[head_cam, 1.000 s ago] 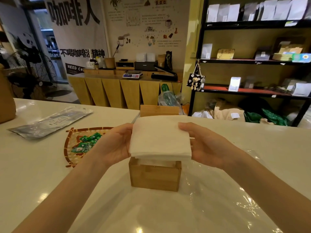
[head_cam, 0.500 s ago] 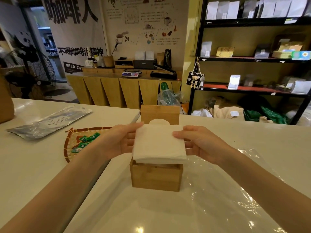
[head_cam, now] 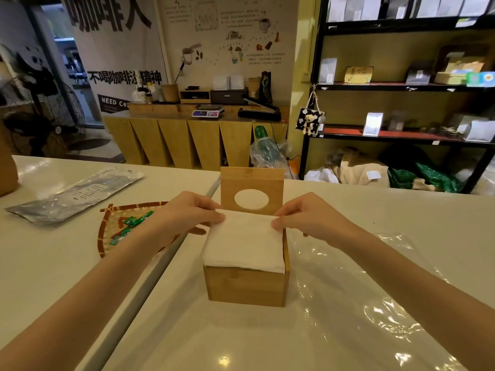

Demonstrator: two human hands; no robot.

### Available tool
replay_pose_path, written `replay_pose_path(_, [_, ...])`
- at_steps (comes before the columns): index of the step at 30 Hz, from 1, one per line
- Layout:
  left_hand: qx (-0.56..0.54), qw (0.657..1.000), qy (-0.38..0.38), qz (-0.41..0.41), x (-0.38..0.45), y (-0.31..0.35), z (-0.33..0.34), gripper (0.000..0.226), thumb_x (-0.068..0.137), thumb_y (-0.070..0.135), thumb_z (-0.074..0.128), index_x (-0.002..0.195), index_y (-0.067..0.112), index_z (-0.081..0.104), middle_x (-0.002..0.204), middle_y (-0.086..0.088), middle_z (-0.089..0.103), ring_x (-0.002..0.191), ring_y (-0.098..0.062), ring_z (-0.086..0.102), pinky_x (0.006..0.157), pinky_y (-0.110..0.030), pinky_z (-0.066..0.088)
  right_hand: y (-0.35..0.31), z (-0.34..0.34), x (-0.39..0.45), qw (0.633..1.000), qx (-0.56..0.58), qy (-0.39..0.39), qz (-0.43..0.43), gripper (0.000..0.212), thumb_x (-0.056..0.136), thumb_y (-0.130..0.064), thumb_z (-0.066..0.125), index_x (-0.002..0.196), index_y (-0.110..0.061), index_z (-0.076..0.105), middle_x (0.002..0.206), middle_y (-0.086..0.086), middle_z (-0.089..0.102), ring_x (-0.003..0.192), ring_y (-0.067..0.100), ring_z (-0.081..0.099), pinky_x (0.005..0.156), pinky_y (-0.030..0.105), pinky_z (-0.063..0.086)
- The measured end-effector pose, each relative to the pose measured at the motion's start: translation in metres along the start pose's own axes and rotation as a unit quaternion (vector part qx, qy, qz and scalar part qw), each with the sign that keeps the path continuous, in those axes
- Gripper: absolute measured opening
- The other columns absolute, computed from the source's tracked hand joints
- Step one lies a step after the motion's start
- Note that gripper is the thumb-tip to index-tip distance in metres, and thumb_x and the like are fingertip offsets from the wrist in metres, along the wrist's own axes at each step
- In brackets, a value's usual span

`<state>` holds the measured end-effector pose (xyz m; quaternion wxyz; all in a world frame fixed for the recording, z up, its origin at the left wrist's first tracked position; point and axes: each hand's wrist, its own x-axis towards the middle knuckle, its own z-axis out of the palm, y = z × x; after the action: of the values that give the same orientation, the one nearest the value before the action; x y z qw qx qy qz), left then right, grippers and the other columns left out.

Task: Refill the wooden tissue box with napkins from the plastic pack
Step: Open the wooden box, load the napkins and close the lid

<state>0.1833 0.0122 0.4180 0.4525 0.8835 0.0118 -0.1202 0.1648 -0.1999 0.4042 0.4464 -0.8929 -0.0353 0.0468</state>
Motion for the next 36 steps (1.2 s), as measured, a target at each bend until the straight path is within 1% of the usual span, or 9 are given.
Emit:
replay_pose_path(3, [0.075,0.997,0.019,0.015,0.005,0.001,0.001,0.023,0.082,0.016,0.064,0.105,0.012,0.068,0.086,0.006,0.060,0.085,-0.013,0.054,0.071,-0.025,0.043,0.000,0.001,0.002,1.000,-0.012,0.001,-0.005,0.017,0.078,-0.017,0.071,0.094,-0.011,0.074,0.080,-0.004,0.065,0.073,0.006,0.055,0.058,0.015,0.039])
replay_pose_path(6, [0.110,0.993,0.031,0.032,0.008,0.000,0.004,0.020,0.080,0.014,0.067,0.100,0.012,0.071,0.078,0.007,0.061,0.079,-0.012,0.054,0.073,-0.026,0.044,0.001,0.002,0.006,0.999,-0.040,0.016,-0.014,0.015,0.075,-0.015,0.073,0.089,-0.015,0.071,0.090,0.007,0.071,0.088,0.019,0.065,0.075,0.028,0.050])
replay_pose_path(9, [0.142,0.987,0.039,0.058,0.009,0.000,0.006,0.019,0.078,0.014,0.069,0.096,0.014,0.073,0.075,0.008,0.062,0.074,-0.011,0.056,0.064,-0.020,0.046,0.001,0.002,0.007,0.997,-0.068,0.024,-0.037,0.011,0.072,-0.013,0.074,0.080,-0.017,0.068,0.082,0.010,0.073,0.082,0.022,0.068,0.074,0.034,0.054])
replay_pose_path(11, [0.181,0.979,0.043,0.081,0.010,-0.001,0.008,0.018,0.078,0.016,0.069,0.096,0.017,0.074,0.079,0.008,0.065,0.073,-0.009,0.055,0.064,-0.020,0.046,0.001,0.004,0.008,0.994,-0.086,0.028,-0.054,0.010,0.071,-0.010,0.074,0.076,-0.017,0.069,0.074,0.006,0.070,0.075,0.020,0.067,0.067,0.029,0.054])
replay_pose_path(14, [0.257,0.958,0.058,0.109,0.006,0.000,0.015,0.022,0.079,0.018,0.068,0.100,0.019,0.072,0.080,0.009,0.061,0.068,-0.004,0.049,0.070,-0.022,0.046,0.001,0.009,0.007,0.986,-0.142,0.039,-0.082,0.009,0.073,-0.010,0.071,0.079,-0.017,0.070,0.074,-0.003,0.066,0.072,0.013,0.061,0.061,0.022,0.049])
replay_pose_path(19, [0.368,0.915,0.082,0.144,-0.001,0.001,0.023,0.022,0.080,0.023,0.067,0.101,0.023,0.071,0.099,0.005,0.069,0.087,-0.012,0.055,0.085,-0.031,0.050,0.000,0.016,0.004,0.944,-0.290,0.076,-0.136,0.009,0.084,-0.019,0.061,0.089,-0.023,0.067,0.092,-0.004,0.068,0.094,0.016,0.054,0.085,0.033,0.041])
replay_pose_path(22, [0.422,0.891,0.098,0.135,-0.002,0.002,0.029,0.017,0.082,0.024,0.064,0.097,0.025,0.071,0.098,0.006,0.070,0.100,-0.019,0.057,0.102,-0.048,0.039,-0.001,0.022,0.003,0.918,-0.367,0.078,-0.128,0.012,0.088,-0.018,0.054,0.092,-0.024,0.063,0.094,-0.005,0.067,0.104,0.019,0.050,0.110,0.049,0.019])
replay_pose_path(26, [0.448,0.879,0.121,0.111,-0.003,0.000,0.038,0.014,0.084,0.022,0.061,0.094,0.024,0.071,0.097,0.004,0.071,0.101,-0.020,0.059,0.110,-0.063,0.018,-0.002,0.028,0.004,0.894,-0.428,0.072,-0.112,0.014,0.090,-0.013,0.052,0.094,-0.023,0.061,0.095,-0.002,0.068,0.107,0.021,0.052,0.112,0.059,-0.006])
replay_pose_path(36, [0.492,0.852,0.149,0.097,0.004,-0.008,0.058,0.012,0.087,0.014,0.055,0.088,0.021,0.065,0.091,-0.001,0.067,0.106,-0.024,0.055,0.108,-0.068,0.005,0.003,0.036,0.004,0.899,-0.428,0.052,-0.079,0.016,0.086,-0.009,0.051,0.092,-0.019,0.061,0.094,0.001,0.068,0.099,0.023,0.057,0.112,0.060,-0.001])
